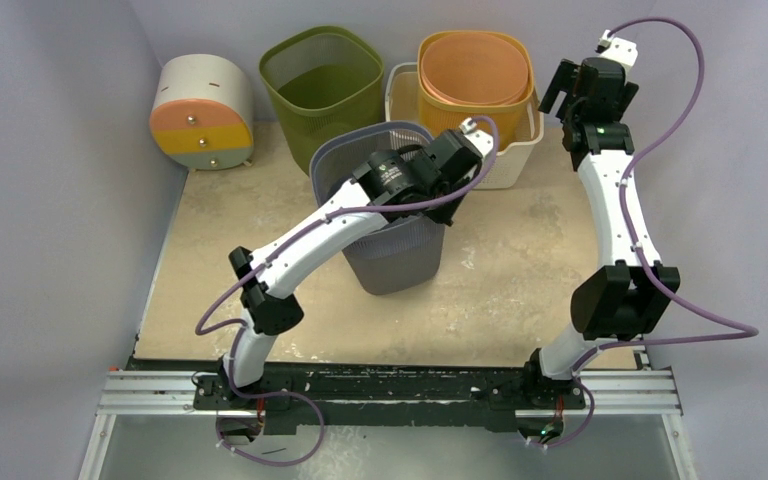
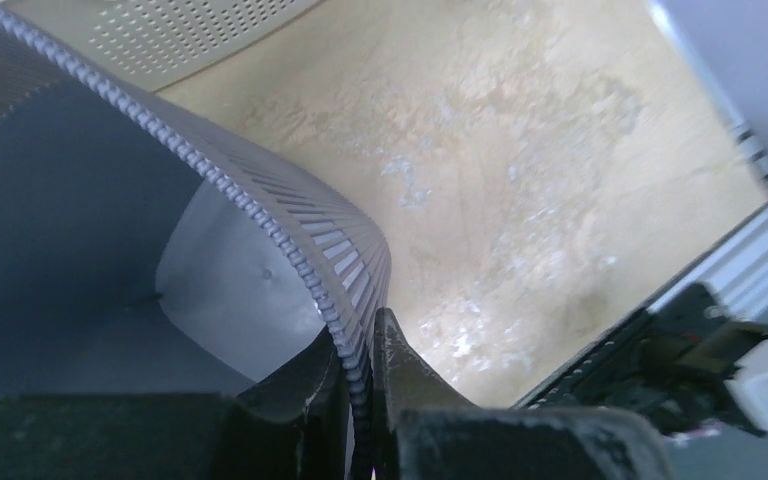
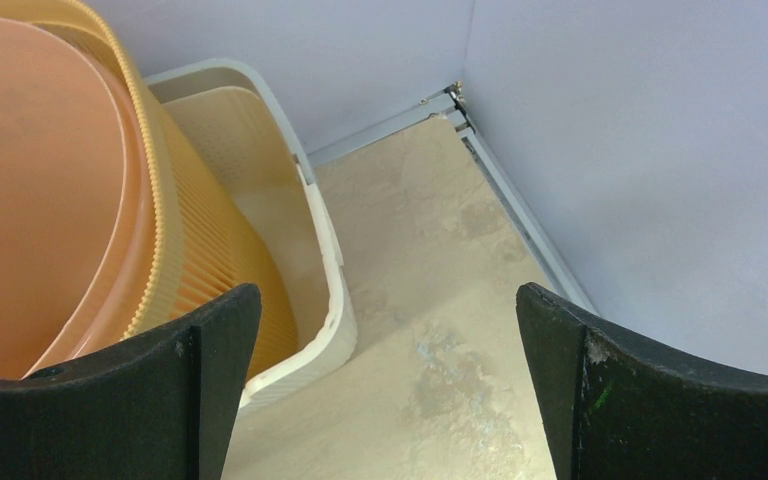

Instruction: Turn the large container upside down

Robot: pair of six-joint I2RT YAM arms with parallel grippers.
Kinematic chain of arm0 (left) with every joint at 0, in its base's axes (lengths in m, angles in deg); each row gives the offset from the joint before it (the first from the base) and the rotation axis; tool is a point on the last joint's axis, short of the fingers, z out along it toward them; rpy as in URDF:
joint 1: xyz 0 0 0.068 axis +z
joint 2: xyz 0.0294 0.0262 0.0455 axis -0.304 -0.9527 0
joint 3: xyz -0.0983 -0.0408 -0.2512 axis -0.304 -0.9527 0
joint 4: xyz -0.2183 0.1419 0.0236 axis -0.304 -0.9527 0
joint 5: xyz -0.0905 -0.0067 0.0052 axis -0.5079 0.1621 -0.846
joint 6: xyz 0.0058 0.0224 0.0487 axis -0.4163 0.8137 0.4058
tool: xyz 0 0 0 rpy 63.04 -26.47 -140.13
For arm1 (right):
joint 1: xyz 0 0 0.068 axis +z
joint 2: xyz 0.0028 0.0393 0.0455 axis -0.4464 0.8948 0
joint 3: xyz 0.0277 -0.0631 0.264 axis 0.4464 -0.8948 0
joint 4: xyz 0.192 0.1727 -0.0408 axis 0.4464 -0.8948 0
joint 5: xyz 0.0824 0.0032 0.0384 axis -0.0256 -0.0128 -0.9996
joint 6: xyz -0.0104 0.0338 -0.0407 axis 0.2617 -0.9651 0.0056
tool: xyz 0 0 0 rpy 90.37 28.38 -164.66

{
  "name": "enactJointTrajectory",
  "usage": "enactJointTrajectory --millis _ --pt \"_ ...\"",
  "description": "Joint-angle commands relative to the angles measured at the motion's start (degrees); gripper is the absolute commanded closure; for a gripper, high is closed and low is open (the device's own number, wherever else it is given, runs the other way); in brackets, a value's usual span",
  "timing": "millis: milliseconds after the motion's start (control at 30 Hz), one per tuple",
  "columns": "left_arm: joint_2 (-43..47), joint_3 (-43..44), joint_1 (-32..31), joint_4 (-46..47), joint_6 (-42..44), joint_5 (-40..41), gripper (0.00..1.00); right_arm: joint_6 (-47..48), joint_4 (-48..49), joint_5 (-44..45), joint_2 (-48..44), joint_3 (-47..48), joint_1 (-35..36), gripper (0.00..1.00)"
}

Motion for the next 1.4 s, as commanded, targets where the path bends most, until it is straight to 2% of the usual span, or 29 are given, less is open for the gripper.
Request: enactJointTrajectory --millis 0,67,233,467,633,700,767,900,967,1233,1367 --pt "13.62 -10.19 5.34 19.49 -8.45 -8.94 1.0 0.57 0.18 0.05 -1.21 4.41 -1.37 0.0" --pt "16.98 -16.31 7.6 26.25 -11.66 -12.59 1.0 0.48 -0.12 -0.22 -0.99 5.32 -1.91 0.0" --pt "20.05 -21.79 10.71 38.06 -17.86 -18.83 1.0 0.71 -0.25 -0.37 -0.41 7.72 -2.91 0.0" --pt "24.92 -38.93 18.97 65.95 -36.37 -30.98 1.0 1.65 -0.85 0.23 -0.06 9.82 -4.49 0.0" --pt "25.78 -54.33 24.22 95.89 -56.49 -36.3 1.0 1.73 -0.96 0.17 -0.5 9.54 -4.81 0.0" --pt "25.3 -58.55 25.37 104.78 -62.58 -36.8 1.0 1.88 -1.01 0.41 -0.5 9.27 -4.82 0.0" --pt "24.03 -62.66 26.42 114.33 -69.23 -36.82 1.0 2.13 -1.01 0.77 -0.5 9.14 -4.8 0.0" --pt "18.67 -68.66 27.3 140.66 -84.96 -33.48 1.0 2.64 -1.43 1.14 -0.24 9.59 -4.82 0.0" --pt "15.23 -69.74 27.3 149.15 -91.21 -31.52 1.0 3.02 -1.66 1.72 -0.15 10.02 -4.86 0.0" --pt "10.17 -69.07 26.73 162.55 -99.15 -26.98 1.0 3.9 -3.1 2.84 0.09 13.4 -4.9 0.0" --pt "8.78 -75.4 25.61 165.52 -101.84 -24.55 1.0 3.98 -3.1 3.02 -0.77 12.31 -4.93 0.0"
